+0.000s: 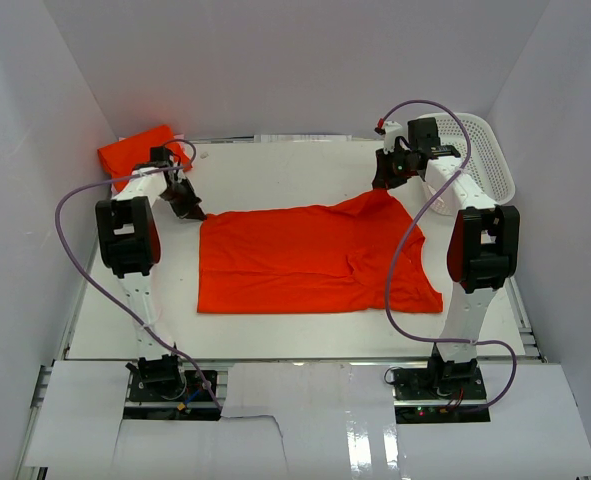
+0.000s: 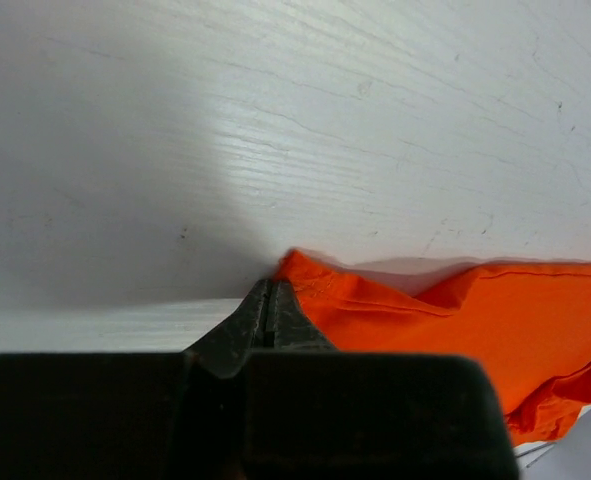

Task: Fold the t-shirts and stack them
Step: Fold the other side of the tshirt into a rectangle

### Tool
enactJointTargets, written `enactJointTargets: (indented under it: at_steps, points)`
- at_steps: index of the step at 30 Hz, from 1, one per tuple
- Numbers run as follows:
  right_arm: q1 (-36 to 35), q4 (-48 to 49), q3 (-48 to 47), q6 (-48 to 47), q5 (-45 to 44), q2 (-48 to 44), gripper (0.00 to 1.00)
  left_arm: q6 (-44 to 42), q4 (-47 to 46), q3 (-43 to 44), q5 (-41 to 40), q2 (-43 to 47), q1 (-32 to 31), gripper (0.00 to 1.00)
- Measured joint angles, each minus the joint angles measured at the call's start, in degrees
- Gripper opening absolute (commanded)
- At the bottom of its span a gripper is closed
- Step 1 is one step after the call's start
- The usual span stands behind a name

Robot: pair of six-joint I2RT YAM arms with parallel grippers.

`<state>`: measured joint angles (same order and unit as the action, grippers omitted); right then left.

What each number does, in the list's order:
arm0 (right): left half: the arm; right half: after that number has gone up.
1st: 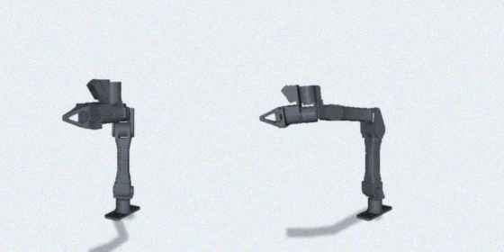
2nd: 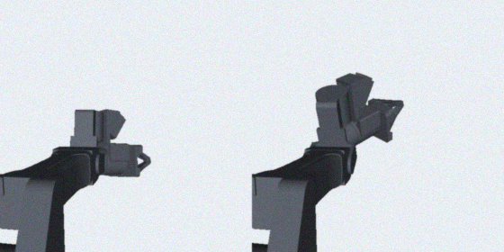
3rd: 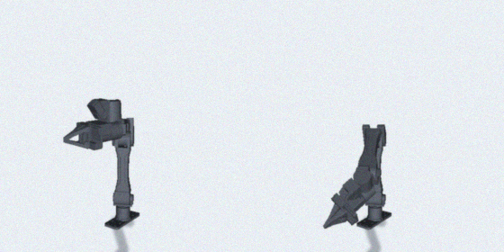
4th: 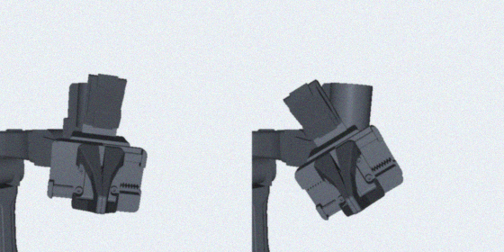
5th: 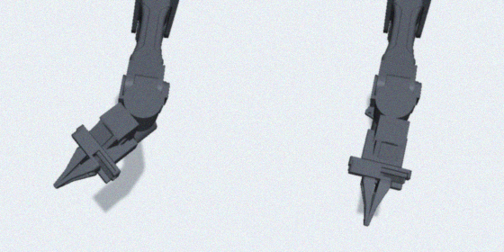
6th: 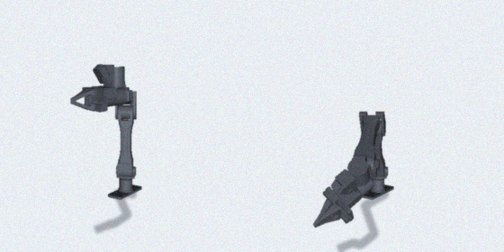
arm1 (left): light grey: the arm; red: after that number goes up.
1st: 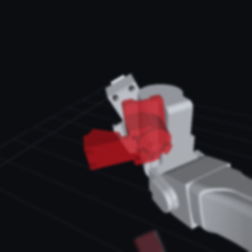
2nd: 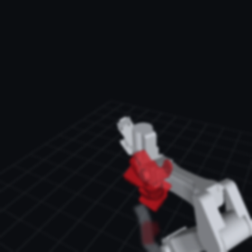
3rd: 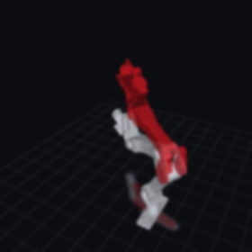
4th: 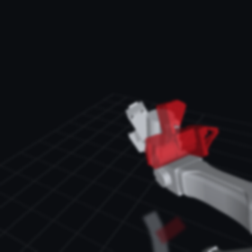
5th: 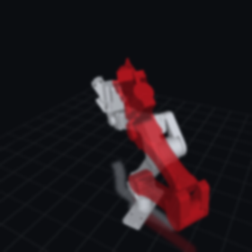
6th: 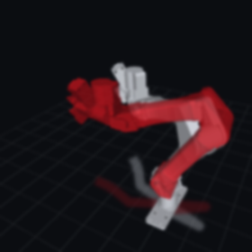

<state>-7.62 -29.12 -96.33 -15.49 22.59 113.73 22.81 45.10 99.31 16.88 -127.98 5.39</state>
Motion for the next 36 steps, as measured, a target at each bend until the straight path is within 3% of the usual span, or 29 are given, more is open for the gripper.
enactJointTargets:
  at_steps: [9,19,36]
  points:
    - [0.0,-0.3,0.0,0.0,0.0,0.0,0.08,-0.1,0.3,0.5,-1.9,0.2,-0.5,0.0]
    - [0.1,-0.9,0.0,-0.4,-0.4,-0.7,0.08,-0.4,-7.0,-7.6,-7.6,7.3,-0.6,0.0]
    - [0.3,-0.8,7.7,-1.6,-1.4,-10.6,0.08,-1.0,-14.1,-19.2,-9.6,16.6,-2.2,0.0]
